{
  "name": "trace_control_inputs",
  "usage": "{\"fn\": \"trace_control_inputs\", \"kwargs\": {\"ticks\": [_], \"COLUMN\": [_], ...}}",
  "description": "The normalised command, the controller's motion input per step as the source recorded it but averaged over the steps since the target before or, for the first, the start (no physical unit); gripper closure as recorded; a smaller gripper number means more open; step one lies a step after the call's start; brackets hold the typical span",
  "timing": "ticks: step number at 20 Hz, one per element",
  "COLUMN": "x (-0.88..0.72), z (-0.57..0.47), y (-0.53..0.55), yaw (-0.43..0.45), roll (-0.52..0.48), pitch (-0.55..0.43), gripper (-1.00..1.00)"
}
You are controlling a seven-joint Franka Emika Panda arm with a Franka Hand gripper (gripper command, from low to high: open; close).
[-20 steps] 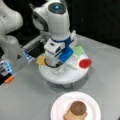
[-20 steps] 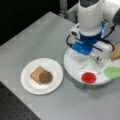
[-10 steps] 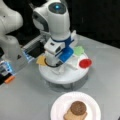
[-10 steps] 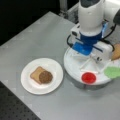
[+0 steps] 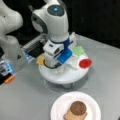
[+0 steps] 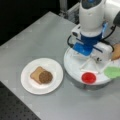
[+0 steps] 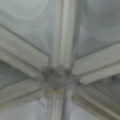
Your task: Ingredient selection for cheeseburger or sandwich
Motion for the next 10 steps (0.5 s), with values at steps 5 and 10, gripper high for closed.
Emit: {"fn": "trace_control_inputs", "kwargs": {"ticks": [5,10], "x": [-0.24,-0.25], "z": [-0.12,-0.11], "y": [0.17,0.13], "yaw": [-0.127,-0.097], "roll": [-0.015,-0.01], "pitch": [-0.213,-0.211], "gripper": [-1.0,-1.0]}}
